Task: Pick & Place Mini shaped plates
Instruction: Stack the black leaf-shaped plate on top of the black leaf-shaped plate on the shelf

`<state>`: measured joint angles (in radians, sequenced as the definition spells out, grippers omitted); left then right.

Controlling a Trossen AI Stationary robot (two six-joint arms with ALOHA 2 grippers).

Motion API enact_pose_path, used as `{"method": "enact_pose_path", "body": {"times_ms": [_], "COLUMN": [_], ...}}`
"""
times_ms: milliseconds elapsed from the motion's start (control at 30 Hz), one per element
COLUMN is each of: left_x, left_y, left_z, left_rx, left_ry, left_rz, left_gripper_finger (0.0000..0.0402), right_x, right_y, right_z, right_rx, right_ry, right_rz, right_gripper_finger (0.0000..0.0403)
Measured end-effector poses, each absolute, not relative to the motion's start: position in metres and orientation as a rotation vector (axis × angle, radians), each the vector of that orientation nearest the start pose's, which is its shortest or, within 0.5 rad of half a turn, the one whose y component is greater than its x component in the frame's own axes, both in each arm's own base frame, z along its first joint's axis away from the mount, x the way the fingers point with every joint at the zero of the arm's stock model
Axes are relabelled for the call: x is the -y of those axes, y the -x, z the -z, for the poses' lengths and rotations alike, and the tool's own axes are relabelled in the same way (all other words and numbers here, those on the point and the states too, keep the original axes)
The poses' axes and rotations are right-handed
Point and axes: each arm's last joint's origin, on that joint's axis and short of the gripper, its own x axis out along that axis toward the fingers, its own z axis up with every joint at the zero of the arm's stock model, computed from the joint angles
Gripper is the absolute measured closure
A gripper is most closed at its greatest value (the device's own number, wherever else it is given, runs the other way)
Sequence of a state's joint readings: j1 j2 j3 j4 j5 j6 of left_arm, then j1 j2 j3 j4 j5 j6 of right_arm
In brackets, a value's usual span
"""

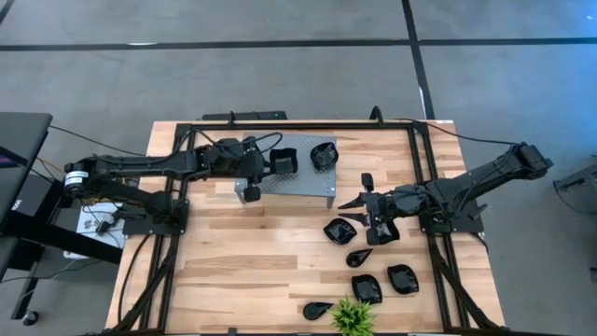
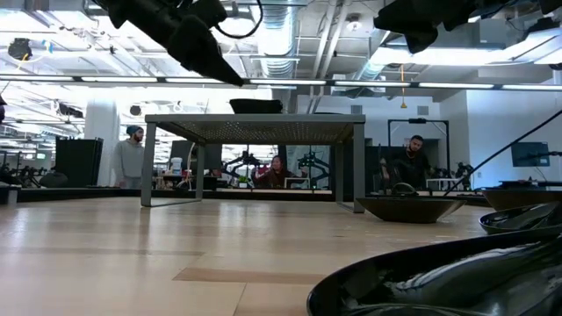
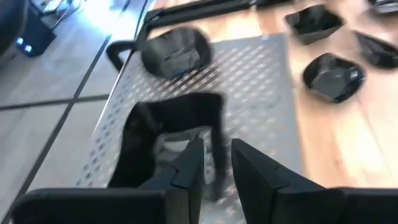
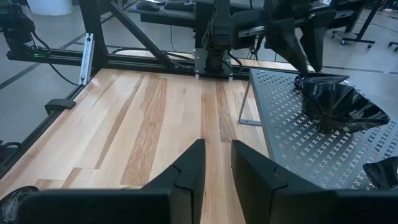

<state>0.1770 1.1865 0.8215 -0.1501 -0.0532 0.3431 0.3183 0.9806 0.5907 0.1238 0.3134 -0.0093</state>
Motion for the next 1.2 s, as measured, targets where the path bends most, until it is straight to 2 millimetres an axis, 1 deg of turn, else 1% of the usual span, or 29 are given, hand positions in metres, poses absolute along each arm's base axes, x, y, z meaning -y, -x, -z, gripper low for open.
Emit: {"method": "enact_pose_path", "body": {"times_ms": [67, 200, 300, 400, 500, 600, 667, 733, 767, 867, 933, 1067, 1200], "left_x": [-0.035, -0.003, 0.019, 0.038, 0.053, 0.064, 0.070, 0.074, 0.076, 0.078, 0.077, 0.073, 0.068], "left_y": [-0.252, -0.248, -0.243, -0.239, -0.235, -0.231, -0.228, -0.226, -0.224, -0.219, -0.214, -0.202, -0.188], "left_z": [-0.274, -0.288, -0.293, -0.294, -0.293, -0.290, -0.288, -0.285, -0.284, -0.288, -0.293, -0.302, -0.309], "left_rx": [-0.510, -0.403, -0.371, -0.357, -0.367, -0.402, -0.424, -0.449, -0.461, -0.449, -0.427, -0.399, -0.397], "left_ry": [-0.317, -0.340, -0.307, -0.252, -0.218, -0.210, -0.219, -0.229, -0.237, -0.240, -0.238, -0.234, -0.227], "left_rz": [-0.095, 0.011, 0.088, 0.153, 0.205, 0.252, 0.281, 0.301, 0.311, 0.325, 0.329, 0.328, 0.327], "left_gripper_finger": [0.0313, 0.0313, 0.0316, 0.0319, 0.0320, 0.0320, 0.0320, 0.0320, 0.0320, 0.0320, 0.0320, 0.0320, 0.0320], "right_x": [-0.059, -0.059, -0.059, -0.058, -0.053, -0.049, -0.048, -0.052, -0.055, -0.063, -0.070, -0.085, -0.097], "right_y": [-0.206, -0.207, -0.209, -0.210, -0.214, -0.220, -0.227, -0.235, -0.241, -0.261, -0.277, -0.306, -0.329], "right_z": [-0.260, -0.261, -0.264, -0.266, -0.271, -0.266, -0.257, -0.248, -0.246, -0.248, -0.251, -0.254, -0.257], "right_rx": [-0.253, -0.241, -0.209, -0.180, -0.129, -0.140, -0.181, -0.227, -0.241, -0.262, -0.290, -0.387, -0.507], "right_ry": [0.092, 0.088, 0.078, 0.063, -0.018, -0.041, -0.027, -0.014, -0.008, 0.013, 0.063, 0.178, 0.233], "right_rz": [-0.006, -0.006, -0.004, 0.004, 0.043, 0.085, 0.095, 0.078, 0.066, 0.051, 0.038, 0.002, -0.017], "right_gripper_finger": [0.0331, 0.0331, 0.0331, 0.0331, 0.0331, 0.0331, 0.0331, 0.0331, 0.0331, 0.0331, 0.0331, 0.0331, 0.0331]}}
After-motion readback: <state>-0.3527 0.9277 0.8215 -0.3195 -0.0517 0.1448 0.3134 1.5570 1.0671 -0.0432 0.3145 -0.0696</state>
